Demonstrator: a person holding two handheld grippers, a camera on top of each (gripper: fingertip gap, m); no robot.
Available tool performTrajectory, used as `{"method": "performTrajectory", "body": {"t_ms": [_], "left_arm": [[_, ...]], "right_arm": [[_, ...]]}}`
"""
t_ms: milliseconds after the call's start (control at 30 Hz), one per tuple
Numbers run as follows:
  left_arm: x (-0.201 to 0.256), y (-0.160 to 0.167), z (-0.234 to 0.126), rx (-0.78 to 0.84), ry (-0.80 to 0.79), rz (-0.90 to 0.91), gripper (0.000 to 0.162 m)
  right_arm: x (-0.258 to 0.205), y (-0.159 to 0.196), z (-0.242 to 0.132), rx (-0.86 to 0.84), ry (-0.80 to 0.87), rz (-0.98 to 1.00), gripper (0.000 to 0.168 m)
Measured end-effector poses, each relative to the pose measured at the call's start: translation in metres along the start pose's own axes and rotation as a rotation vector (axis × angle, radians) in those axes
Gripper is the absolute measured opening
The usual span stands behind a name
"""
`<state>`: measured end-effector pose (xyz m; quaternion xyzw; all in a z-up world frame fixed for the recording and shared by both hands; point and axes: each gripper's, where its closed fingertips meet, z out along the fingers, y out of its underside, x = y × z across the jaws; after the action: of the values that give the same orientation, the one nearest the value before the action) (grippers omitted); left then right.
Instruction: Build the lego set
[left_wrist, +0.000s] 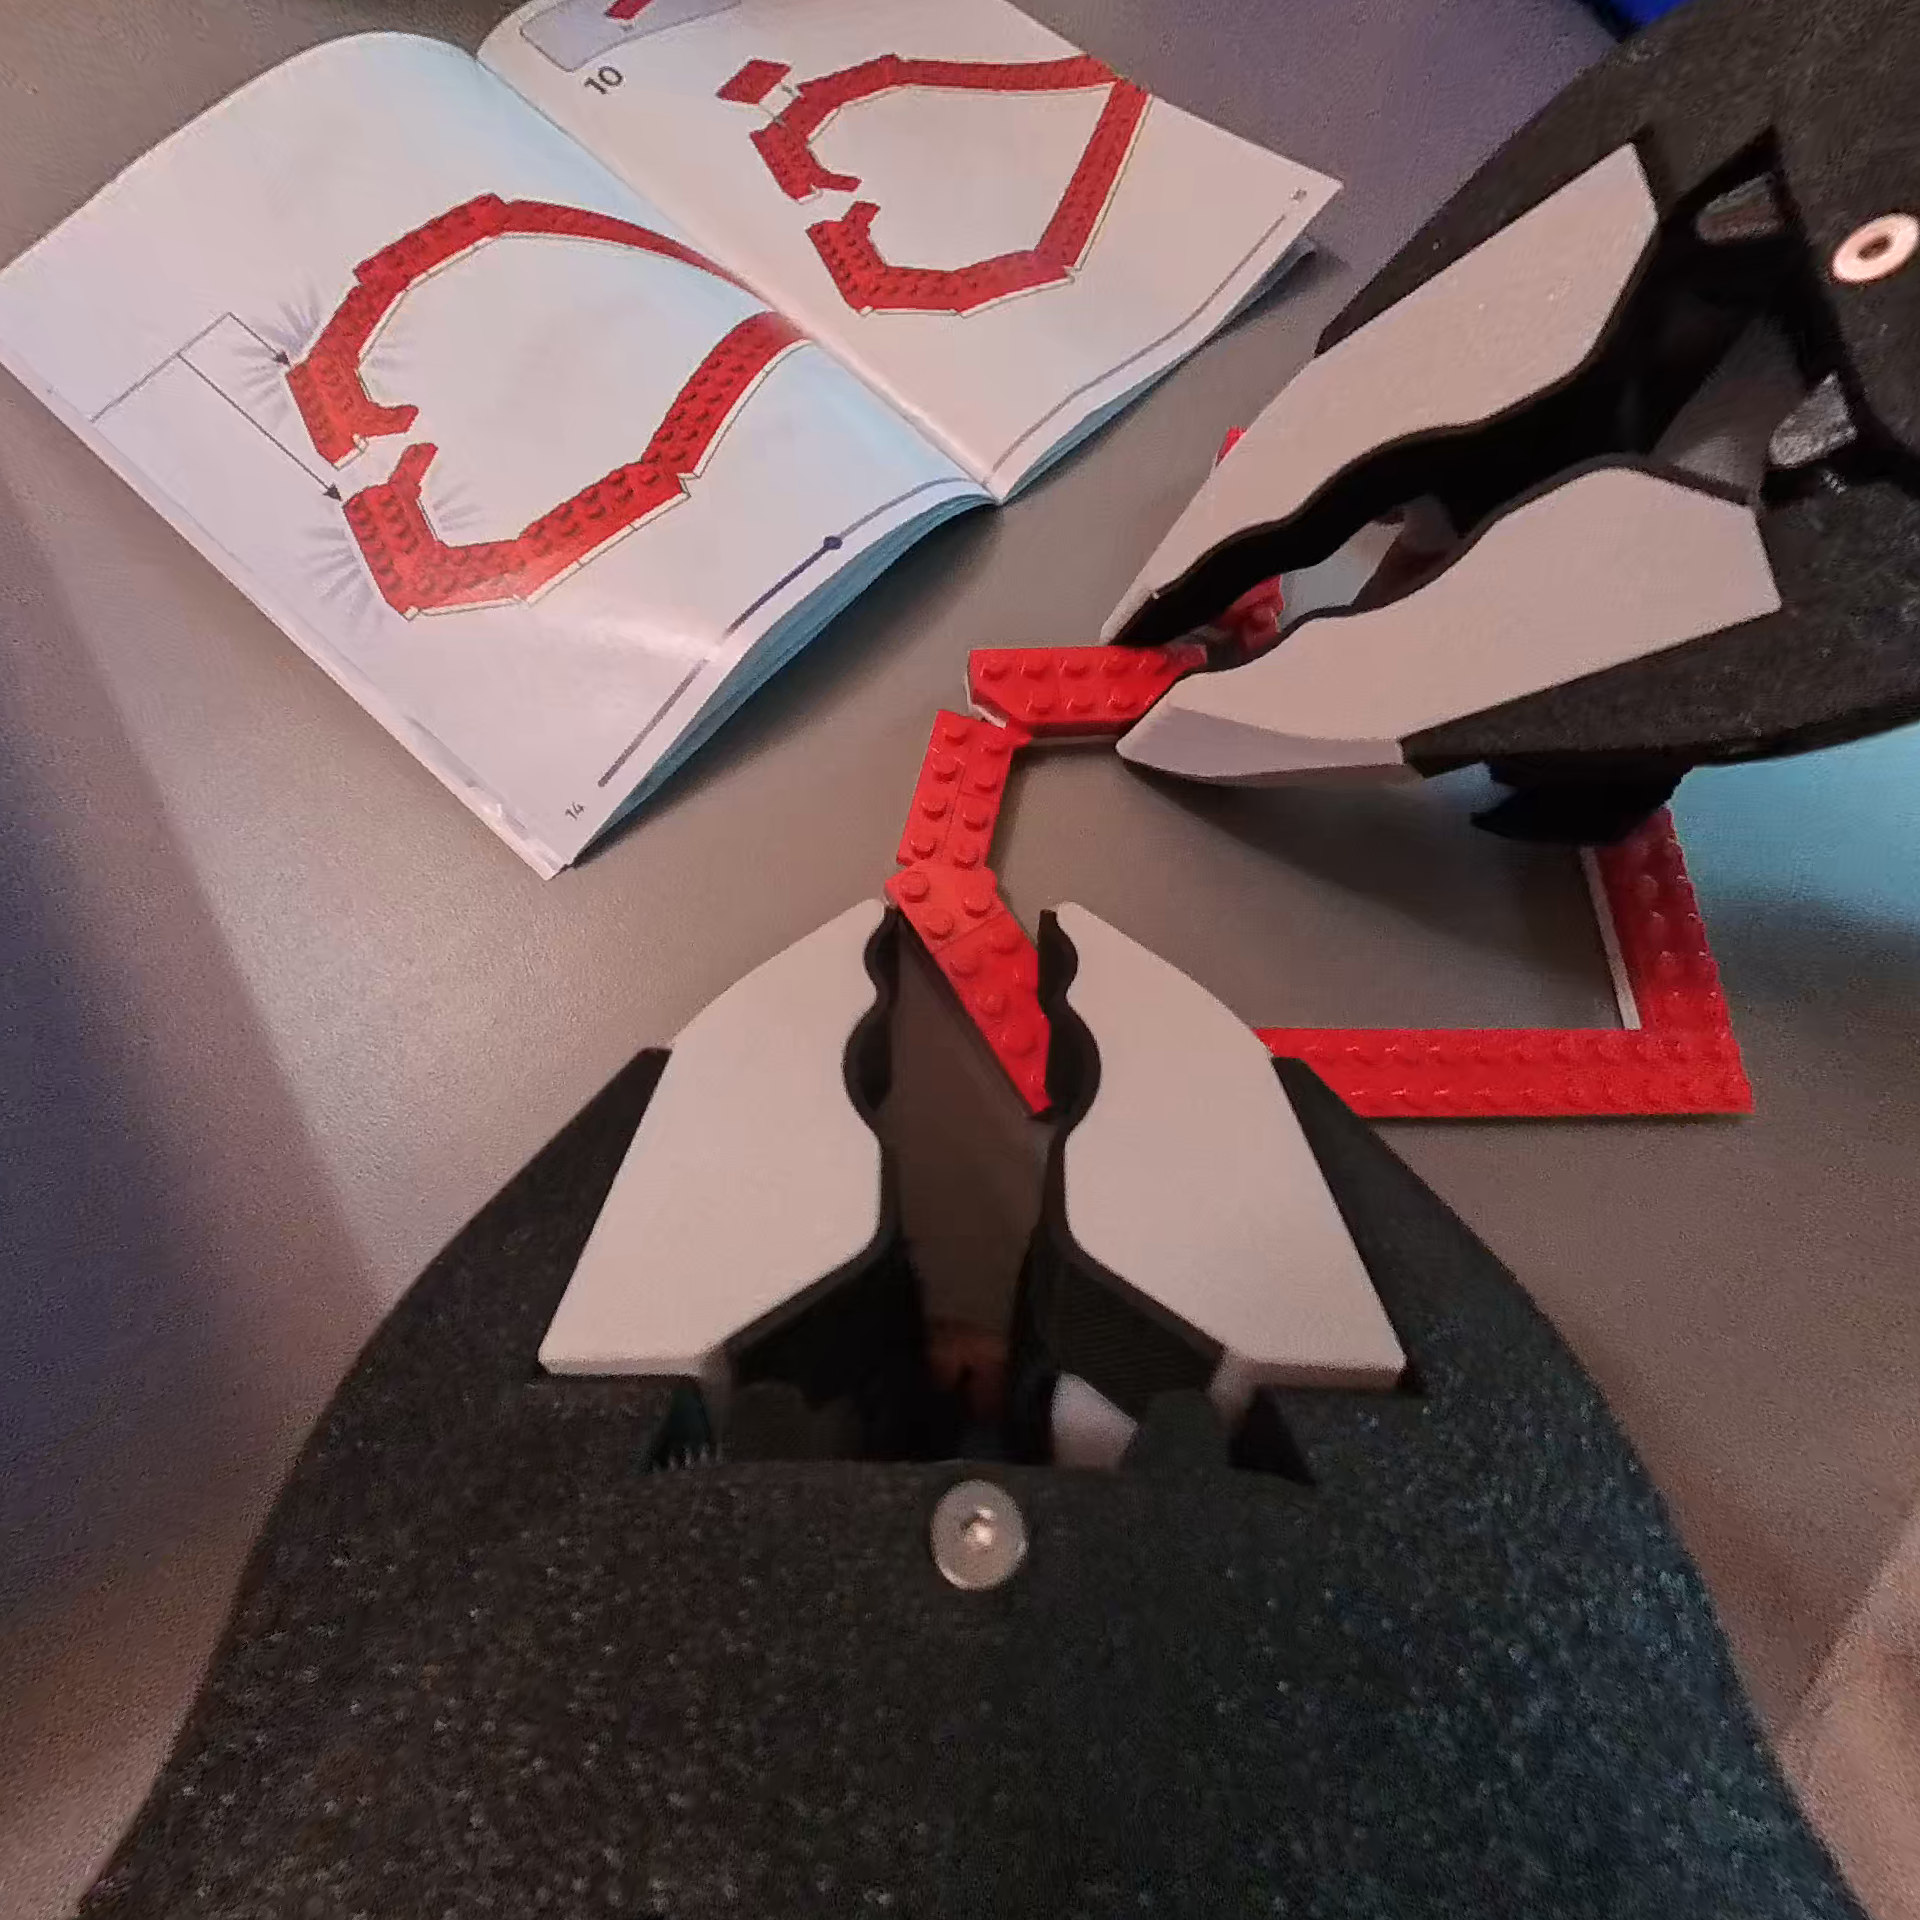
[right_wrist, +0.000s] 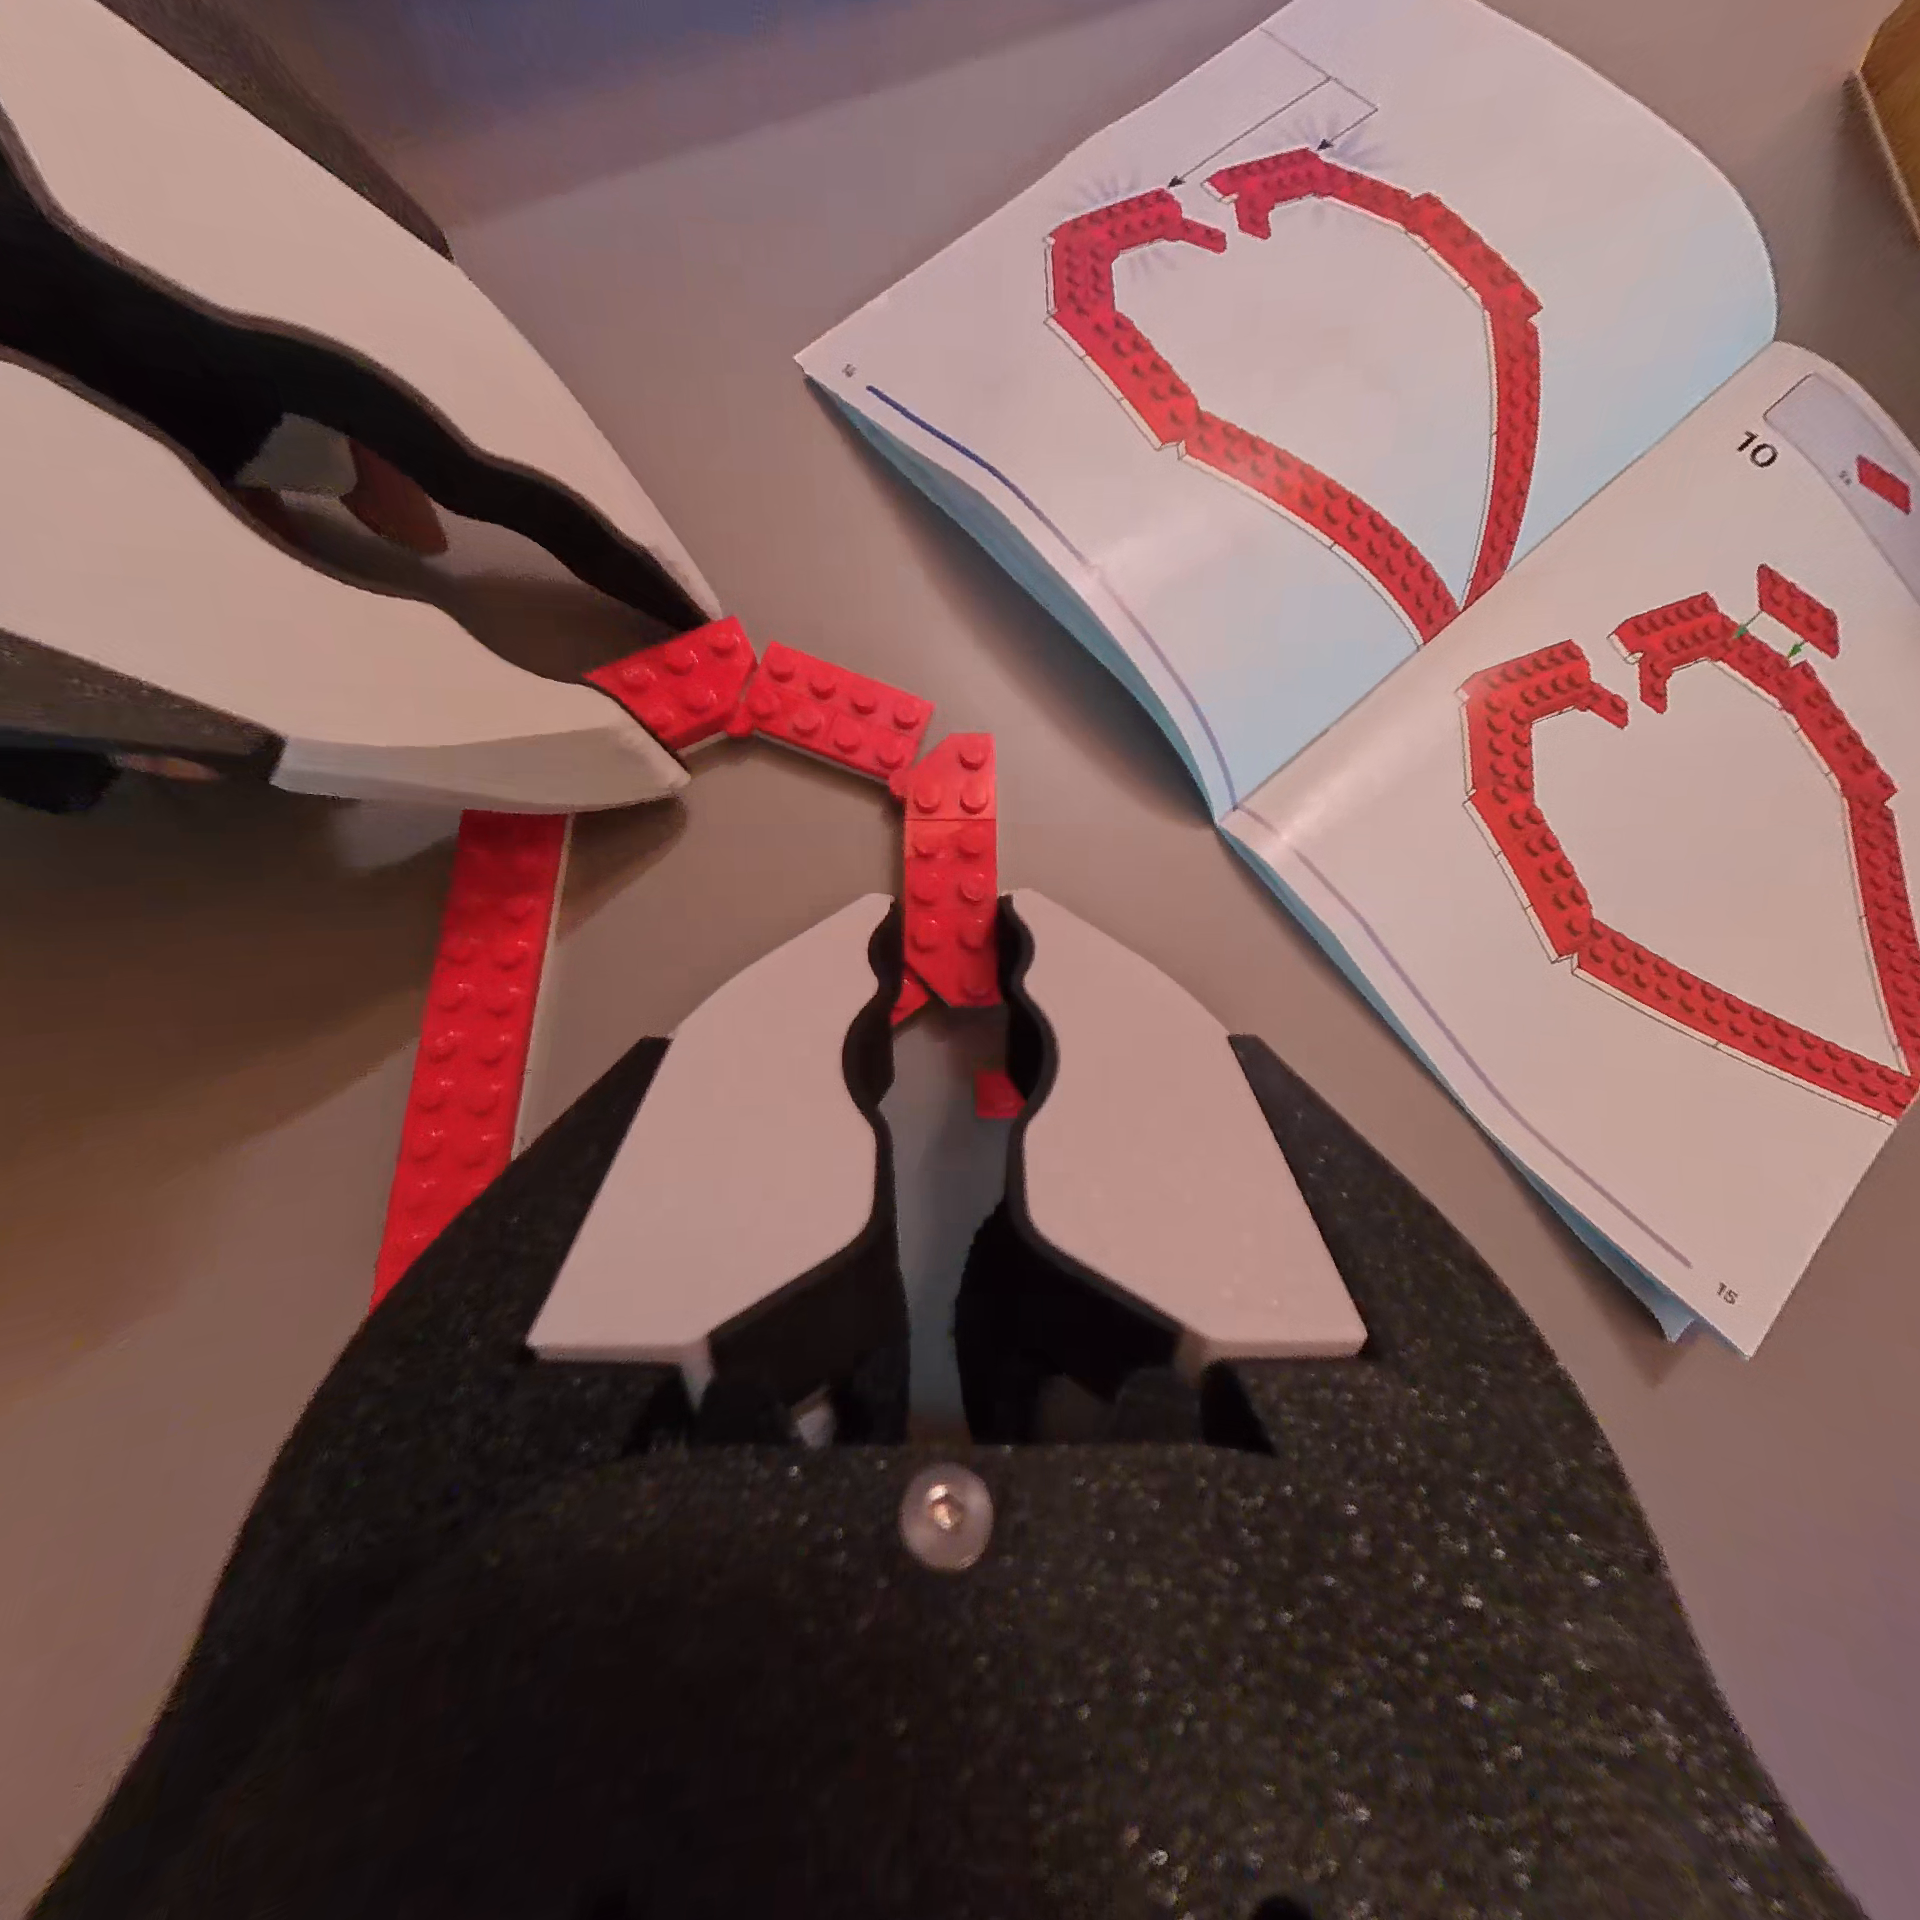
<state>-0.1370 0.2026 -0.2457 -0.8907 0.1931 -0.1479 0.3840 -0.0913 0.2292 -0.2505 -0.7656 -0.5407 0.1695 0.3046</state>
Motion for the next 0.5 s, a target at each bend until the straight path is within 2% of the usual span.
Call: {"method": "performTrajectory", "body": {"t_ms": [167,267,300,400,500], "left_arm": [[0.001,0.001,0.000,-0.006,-0.012,0.006,0.030],[0.000,0.000,-0.004,0.004,-0.010,0.009,0.038],[-0.002,-0.004,-0.007,0.022,-0.023,0.023,0.041],[-0.007,-0.022,-0.021,0.084,-0.045,0.150,0.043],[-0.002,-0.042,-0.020,0.122,-0.039,0.377,0.042]], "right_arm": [[-0.001,-0.002,0.001,0.018,-0.029,-0.008,0.017],[-0.005,-0.010,-0.015,0.101,-0.138,-0.033,0.040],[0.001,-0.010,-0.025,0.132,-0.147,-0.039,0.042],[0.033,0.007,-0.051,0.144,-0.150,-0.035,0.042],[0.055,0.029,-0.057,0.066,-0.176,-0.042,0.042]]}}
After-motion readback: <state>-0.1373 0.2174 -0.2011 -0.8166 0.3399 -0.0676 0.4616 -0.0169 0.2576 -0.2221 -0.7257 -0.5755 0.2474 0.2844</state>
